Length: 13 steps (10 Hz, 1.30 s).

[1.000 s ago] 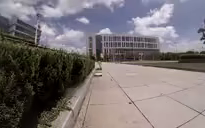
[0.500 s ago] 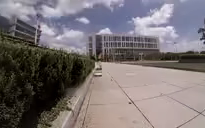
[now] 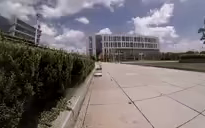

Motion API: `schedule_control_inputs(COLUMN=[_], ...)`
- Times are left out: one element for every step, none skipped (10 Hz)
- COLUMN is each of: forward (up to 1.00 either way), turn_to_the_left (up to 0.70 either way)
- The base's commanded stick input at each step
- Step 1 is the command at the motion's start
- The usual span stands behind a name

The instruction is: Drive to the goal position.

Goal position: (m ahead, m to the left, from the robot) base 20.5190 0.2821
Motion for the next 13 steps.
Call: schedule_control_inputs(forward=[0.04,0.01,0.02,0.04,0.04,0.04,0.03,0.00,0.04,0.04,0.04,0.04,0.04], turn_to_the_left=[0.00,0.00,0.00,0.00,0.00,0.00,0.00,0.00,0.00,0.00,0.00,0.00,0.00])
